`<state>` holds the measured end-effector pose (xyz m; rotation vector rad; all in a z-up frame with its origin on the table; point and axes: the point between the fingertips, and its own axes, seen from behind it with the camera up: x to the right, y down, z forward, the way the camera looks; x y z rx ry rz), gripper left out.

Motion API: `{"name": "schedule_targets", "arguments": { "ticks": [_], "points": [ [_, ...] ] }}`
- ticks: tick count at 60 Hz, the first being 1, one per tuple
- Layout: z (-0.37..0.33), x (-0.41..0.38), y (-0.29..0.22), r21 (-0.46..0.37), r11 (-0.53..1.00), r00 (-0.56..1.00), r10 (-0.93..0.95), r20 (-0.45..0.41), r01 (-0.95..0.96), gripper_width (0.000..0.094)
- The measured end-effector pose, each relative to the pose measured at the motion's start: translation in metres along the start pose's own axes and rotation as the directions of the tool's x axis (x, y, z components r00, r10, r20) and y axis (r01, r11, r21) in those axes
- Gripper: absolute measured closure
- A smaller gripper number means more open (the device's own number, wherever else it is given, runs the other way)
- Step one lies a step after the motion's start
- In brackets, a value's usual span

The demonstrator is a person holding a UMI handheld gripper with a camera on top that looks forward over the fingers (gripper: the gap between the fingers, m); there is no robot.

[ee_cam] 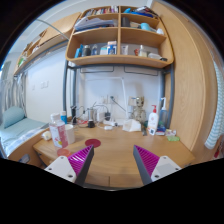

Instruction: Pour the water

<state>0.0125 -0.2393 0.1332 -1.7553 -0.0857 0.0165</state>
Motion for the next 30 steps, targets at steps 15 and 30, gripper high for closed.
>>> {"name": "schedule_targets", "arguments": {
  "ticks": [15,30],
  "points": [
    [0.025,-0.131,0.042,-0.025,0.999,0.979,0.028,0.200,-0.024,0.0121],
    [0.065,-0.210,0.036,0.006,0.999,0.980,0.031,0.195,-0.032,0.0107]
  ]
}}
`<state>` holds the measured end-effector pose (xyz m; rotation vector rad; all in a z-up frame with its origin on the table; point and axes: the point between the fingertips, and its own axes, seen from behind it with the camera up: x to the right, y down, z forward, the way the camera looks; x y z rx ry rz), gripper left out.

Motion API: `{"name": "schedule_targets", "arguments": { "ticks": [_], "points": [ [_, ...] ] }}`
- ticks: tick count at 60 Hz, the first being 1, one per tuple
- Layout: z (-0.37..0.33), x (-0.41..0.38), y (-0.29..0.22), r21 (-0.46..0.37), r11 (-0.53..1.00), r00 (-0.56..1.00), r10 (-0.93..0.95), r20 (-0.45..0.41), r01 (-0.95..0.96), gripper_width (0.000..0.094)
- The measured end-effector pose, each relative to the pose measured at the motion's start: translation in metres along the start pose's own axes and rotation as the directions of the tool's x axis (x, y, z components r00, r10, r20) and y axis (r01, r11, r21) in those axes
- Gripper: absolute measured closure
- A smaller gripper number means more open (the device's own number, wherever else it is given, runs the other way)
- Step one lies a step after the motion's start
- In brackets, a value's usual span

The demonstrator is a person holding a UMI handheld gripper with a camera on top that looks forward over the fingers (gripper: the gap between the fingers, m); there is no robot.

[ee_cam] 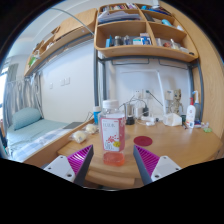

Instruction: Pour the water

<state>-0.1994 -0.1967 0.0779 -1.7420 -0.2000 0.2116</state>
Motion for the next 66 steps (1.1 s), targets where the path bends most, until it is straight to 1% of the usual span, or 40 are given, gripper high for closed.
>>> {"name": "schedule_targets", "arguments": {
  "ticks": [9,14,18,22,25,32,38,41,47,49,51,54,57,63,66],
  "points": [
    [0.036,0.004,-0.013,0.035,0.999,0.995,-0.013,-0.101,0.017,0.0106],
    [0.056,0.005,-0.016,0.039,0.999,0.991,-0.006,-0.130,0.011,0.0110],
    [0.068,0.007,-0.018,0.032,0.999,0.991,-0.001,-0.135,0.006,0.0129],
    [0.077,0.011,-0.019,0.028,1.000,0.988,-0.008,-0.157,0.012,0.0200],
    [0.081,0.009,-0.020,0.035,0.999,0.989,-0.001,-0.146,0.006,0.0303],
    [0.087,0.007,-0.022,0.051,0.999,0.991,-0.003,-0.133,0.009,0.0368],
    [0.086,0.009,-0.024,0.068,0.998,0.989,0.009,-0.147,0.001,0.0465],
    [0.087,0.008,-0.025,0.081,0.997,0.990,0.007,-0.138,0.004,0.0478],
    [0.087,0.009,-0.025,0.072,0.997,0.995,0.019,-0.100,-0.012,0.0480],
    [0.085,0.013,-0.028,0.067,0.998,0.995,-0.011,-0.097,0.017,0.0478],
    [0.081,0.020,-0.033,0.069,0.996,0.993,-0.046,-0.113,0.054,0.0477],
    [0.078,0.029,-0.040,0.064,0.988,0.985,-0.129,-0.118,0.137,0.0476],
    [0.074,0.048,-0.049,0.064,0.974,0.968,-0.206,-0.144,0.217,0.0476],
    [0.079,0.086,-0.063,0.005,0.880,0.861,-0.463,-0.210,0.475,0.0476],
    [0.083,0.097,-0.072,-0.035,0.801,0.779,-0.590,-0.211,0.598,0.0476]
  ]
}}
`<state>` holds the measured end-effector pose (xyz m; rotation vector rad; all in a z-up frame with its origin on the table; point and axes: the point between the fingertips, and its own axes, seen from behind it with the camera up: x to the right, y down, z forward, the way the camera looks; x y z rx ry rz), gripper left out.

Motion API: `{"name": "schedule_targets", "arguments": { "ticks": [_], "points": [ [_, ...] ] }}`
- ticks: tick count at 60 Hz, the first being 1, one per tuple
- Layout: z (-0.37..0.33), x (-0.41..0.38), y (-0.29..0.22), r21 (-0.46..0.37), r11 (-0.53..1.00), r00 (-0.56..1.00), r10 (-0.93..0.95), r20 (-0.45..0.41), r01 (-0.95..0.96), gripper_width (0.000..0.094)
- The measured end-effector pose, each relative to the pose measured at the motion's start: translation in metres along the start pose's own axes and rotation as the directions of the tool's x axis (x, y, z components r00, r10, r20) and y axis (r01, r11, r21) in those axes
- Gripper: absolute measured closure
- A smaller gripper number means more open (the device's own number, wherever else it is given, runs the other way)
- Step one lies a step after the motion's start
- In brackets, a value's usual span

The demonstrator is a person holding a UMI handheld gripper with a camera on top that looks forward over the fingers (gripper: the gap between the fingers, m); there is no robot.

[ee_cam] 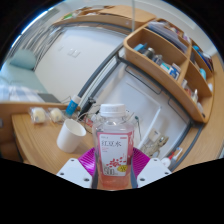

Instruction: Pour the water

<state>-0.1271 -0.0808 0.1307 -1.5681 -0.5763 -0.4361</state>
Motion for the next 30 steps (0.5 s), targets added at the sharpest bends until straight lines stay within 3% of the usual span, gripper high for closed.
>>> {"name": "schedule_targets", "arguments": {
  "ticks": [13,30],
  "points": [
    [0.051,0.016,-0.007,-0.017,0.816,0.816,-0.577,-0.026,0.577,0.0477],
    [0.088,0.023,-0.035,-0.051,0.450,0.447,-0.893,-0.057,0.892,0.0475]
  ]
}}
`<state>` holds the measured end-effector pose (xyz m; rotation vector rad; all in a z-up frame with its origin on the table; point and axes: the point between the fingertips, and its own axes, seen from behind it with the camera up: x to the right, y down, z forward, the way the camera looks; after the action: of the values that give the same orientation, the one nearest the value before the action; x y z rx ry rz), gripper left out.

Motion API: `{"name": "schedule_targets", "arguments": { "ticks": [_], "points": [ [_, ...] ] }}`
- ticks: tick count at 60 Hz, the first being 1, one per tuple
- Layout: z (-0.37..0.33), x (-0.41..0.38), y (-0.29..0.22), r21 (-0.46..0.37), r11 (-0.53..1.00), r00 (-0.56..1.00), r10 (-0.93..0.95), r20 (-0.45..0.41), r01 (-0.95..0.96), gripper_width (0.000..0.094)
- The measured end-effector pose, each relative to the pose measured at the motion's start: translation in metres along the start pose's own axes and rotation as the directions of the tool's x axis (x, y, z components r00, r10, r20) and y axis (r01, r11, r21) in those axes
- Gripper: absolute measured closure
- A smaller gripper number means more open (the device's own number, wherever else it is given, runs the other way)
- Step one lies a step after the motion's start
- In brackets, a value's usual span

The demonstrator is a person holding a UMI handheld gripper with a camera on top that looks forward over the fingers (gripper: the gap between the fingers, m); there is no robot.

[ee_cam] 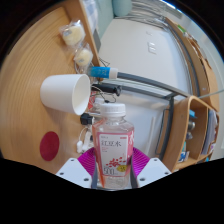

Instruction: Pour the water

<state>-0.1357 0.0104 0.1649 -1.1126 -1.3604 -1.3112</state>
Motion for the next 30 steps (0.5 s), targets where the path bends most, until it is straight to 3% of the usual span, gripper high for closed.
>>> {"name": "schedule_targets", "arguments": {
  "ticks": [19,30],
  "points": [
    [0.012,0.013,-0.029,0.019,0.924,0.923,-0.379,-0.067,0.381,0.0465],
    [0.015,0.008,-0.029,-0.001,0.914,0.913,-0.405,-0.045,0.406,0.0464]
  ]
}}
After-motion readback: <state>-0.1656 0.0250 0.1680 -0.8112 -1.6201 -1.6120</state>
